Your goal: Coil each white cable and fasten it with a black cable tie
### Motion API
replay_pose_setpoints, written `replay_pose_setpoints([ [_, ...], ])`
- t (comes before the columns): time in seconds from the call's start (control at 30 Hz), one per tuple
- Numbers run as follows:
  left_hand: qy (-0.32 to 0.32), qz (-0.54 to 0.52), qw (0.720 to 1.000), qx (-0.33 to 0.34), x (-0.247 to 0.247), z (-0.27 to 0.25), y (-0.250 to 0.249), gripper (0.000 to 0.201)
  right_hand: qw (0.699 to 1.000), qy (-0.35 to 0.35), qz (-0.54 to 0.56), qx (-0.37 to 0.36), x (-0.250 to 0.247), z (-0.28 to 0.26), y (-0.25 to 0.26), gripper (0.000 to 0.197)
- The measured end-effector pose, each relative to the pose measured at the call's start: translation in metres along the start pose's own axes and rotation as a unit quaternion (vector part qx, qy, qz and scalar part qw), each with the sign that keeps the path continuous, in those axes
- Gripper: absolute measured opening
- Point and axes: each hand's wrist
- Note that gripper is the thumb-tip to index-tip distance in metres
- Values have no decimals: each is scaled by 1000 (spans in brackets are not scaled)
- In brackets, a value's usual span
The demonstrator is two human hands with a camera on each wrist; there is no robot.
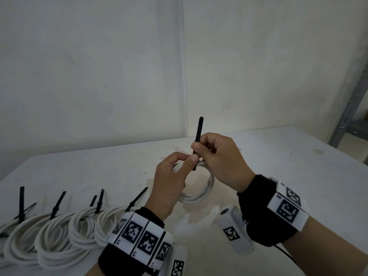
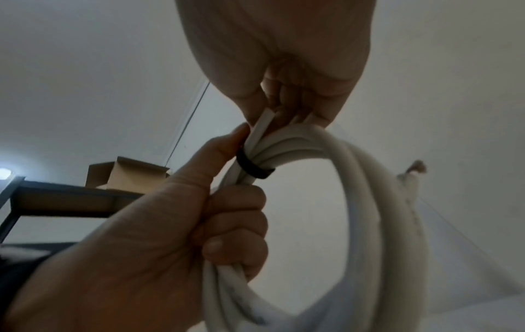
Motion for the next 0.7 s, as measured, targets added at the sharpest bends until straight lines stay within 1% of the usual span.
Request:
replay_pose_setpoints([
  [0.13, -10, 4, 1000, 8, 0, -1, 3, 21, 1000, -26, -17, 0, 1, 2, 2, 21],
  [0.3, -12, 32, 999, 32, 0, -1, 1, 23, 998, -40, -44, -5, 3, 7, 0, 25],
  [0.37, -4, 39, 999, 33, -3, -1, 0, 23, 999, -42, -32, -11, 5, 5, -2, 21],
  [0.43, 3, 41, 999, 29, -8, -1, -2, 20, 999, -34, -6, -27, 7, 2, -3, 21],
  [0.5, 7, 45, 999, 22, -13, -1, -4, 18, 999, -4, 12, -30, 8, 2, -4, 20],
  [0.53, 6, 44, 999, 15, -15, -1, -4, 18, 999, 21, 18, -19, 8, 1, -6, 20],
  [0.63, -10, 24, 1000, -11, -22, 1, -3, 20, 992, 119, 44, 22, 10, -2, -12, 32],
  [0.7, -13, 24, 999, -26, -28, 1, 0, 22, 985, 159, 50, 37, 16, -5, -16, 36],
])
Point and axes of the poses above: each hand's wrist, its own z-axis towards the middle knuckle, its own x-axis out of the palm, y = z × x, and after that the axes turned 5 degrees about y, right-handed
